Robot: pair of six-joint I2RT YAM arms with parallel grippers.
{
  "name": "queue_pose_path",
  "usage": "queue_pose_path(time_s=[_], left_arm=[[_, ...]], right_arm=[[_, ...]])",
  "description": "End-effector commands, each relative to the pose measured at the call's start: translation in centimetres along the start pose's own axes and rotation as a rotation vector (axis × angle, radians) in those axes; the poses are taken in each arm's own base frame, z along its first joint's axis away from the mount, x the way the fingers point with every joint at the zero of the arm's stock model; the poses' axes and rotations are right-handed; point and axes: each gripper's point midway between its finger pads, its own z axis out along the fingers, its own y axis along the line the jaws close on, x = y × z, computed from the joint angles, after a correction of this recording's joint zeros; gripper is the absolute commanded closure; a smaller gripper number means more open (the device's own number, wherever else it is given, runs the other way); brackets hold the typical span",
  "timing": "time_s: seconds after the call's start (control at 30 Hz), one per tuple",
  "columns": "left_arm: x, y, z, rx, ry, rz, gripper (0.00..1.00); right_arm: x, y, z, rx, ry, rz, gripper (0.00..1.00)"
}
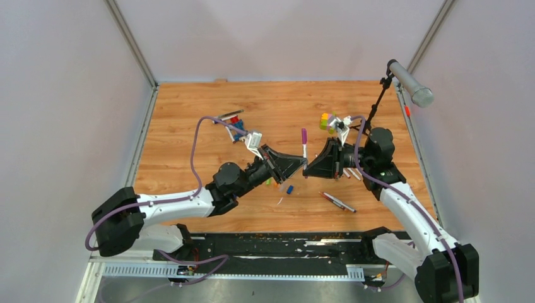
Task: Open the pen caps
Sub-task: Pick up the pen from the center of the board.
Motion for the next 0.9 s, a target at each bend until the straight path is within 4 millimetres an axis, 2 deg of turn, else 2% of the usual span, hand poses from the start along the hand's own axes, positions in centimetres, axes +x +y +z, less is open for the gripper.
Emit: queue_pose_path(time_s=[0.0,0.1,0.17,0.3,0.33,0.37,0.43,0.63,0.87], left_arm=[[-2.1,-1.9,0.9,0.049,-0.074,0.009,1.0],[-2.2,-1.9,0.9,0.044,-0.075,0.007,0.88],[-2.4,-2.0,0.7,0.036,-0.074,0.0,0.7],[-3.0,-1.9,-0.1,0.003,-0.062,0.038,0.27],[-3.3,-1.9,-0.4,0.0,-0.063,0.051,0.22],[-3.7,-2.0,-0.7,-0.003,-0.068,0.063,0.12],[-4.7,-2.2,-1.1,0.01,-0.085,0.078,0.02],[-7.0,-3.1,-1.2,0.14,-0.068,0.039,0.0],[-6.6,-4.3,0.4,0.266,-0.007,0.072,0.04]], right_arm=[[-0.5,0.1,0.2,-0.001,-0.017,-0.032,1.0],[-0.4,0.1,0.2,-0.004,-0.012,-0.041,1.0],[-0.3,0.0,0.1,0.0,-0.005,-0.05,1.0],[0.1,0.1,0.0,-0.007,0.011,-0.076,1.0],[0.3,0.1,0.0,-0.012,0.016,-0.08,1.0],[0.4,0.2,0.0,-0.017,0.02,-0.087,1.0],[0.6,0.4,-0.1,-0.032,0.03,-0.098,1.0],[1.3,1.4,-0.3,-0.098,0.065,-0.141,1.0],[1.8,1.8,-0.3,-0.128,0.081,-0.159,1.0]])
